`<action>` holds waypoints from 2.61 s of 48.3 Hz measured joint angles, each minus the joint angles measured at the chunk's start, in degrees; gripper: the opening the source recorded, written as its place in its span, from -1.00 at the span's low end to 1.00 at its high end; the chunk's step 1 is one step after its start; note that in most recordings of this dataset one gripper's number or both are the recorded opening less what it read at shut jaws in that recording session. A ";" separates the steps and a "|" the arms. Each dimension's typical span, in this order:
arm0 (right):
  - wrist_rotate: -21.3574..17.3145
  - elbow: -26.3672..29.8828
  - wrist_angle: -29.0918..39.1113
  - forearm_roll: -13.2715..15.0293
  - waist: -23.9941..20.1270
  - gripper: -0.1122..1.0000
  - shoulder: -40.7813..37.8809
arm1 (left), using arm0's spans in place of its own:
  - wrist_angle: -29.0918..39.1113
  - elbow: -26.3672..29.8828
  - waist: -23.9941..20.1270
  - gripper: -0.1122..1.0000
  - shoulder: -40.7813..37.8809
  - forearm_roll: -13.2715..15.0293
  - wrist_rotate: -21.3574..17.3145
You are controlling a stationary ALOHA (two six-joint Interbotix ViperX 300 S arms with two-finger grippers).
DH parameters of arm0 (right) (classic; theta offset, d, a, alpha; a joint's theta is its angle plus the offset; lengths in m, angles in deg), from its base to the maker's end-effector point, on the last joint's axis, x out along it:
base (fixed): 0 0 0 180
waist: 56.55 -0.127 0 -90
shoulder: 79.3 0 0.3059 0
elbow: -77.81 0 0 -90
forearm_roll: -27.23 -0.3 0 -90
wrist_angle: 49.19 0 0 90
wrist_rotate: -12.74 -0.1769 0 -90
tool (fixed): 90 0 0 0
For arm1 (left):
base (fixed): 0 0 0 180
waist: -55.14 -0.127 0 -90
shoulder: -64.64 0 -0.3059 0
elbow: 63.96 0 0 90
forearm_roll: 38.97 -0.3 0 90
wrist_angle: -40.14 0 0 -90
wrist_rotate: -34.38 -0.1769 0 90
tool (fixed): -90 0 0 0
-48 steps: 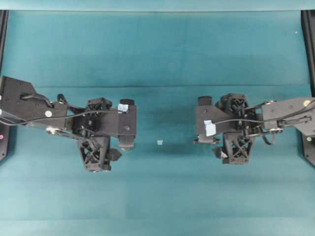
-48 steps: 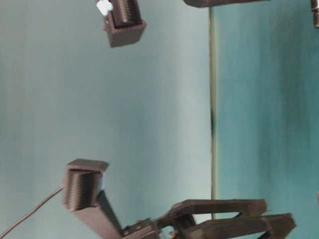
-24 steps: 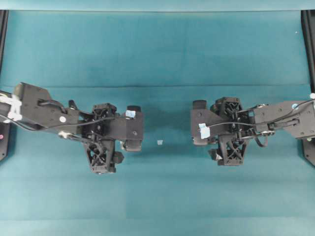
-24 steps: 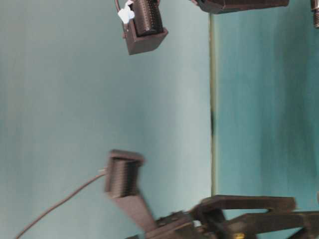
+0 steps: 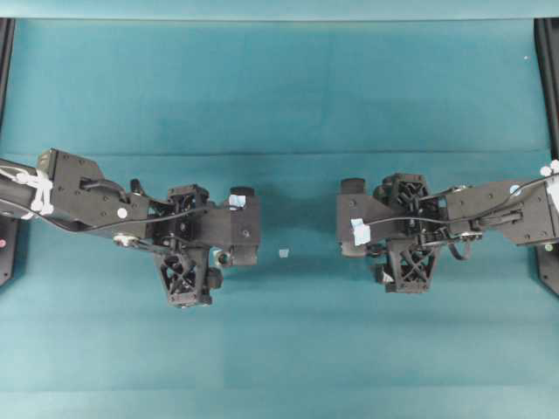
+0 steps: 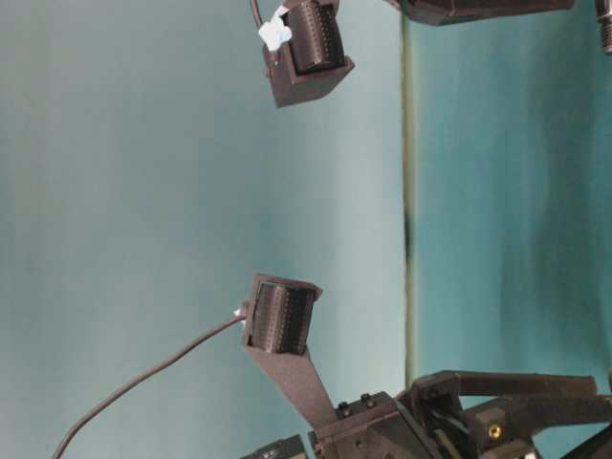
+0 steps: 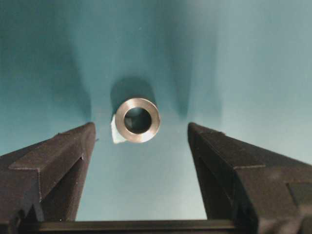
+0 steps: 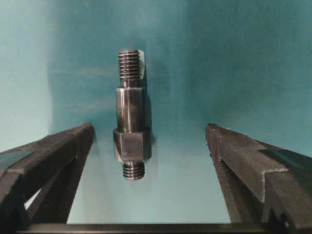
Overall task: Insert the washer onto the shaft with both hands.
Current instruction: 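Close left gripper on the washer and right gripper on the shaft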
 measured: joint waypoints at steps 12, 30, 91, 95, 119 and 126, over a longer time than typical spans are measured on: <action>0.00 -0.09 -0.09 0.00 0.00 0.79 0.00 | -0.79 0.09 0.09 0.60 -0.26 0.09 0.53; 0.00 -0.09 -0.09 -0.26 0.00 0.79 0.00 | -1.85 0.00 0.09 0.61 -0.97 -0.18 0.18; -0.09 -0.44 -0.18 -1.58 -0.26 0.79 0.00 | -3.78 0.00 0.00 0.60 -2.20 -0.35 -4.66; -0.09 -0.62 -0.18 -1.58 -0.26 0.79 0.09 | -3.78 0.09 0.09 0.60 -2.20 -0.35 -4.75; 0.00 -0.62 -0.18 -1.67 -0.26 0.79 0.09 | -3.69 0.00 0.18 0.60 -2.20 -0.44 -4.66; 0.00 -0.62 -0.18 -1.67 -0.26 0.78 0.09 | -3.69 0.00 0.18 0.59 -2.20 -0.35 -4.66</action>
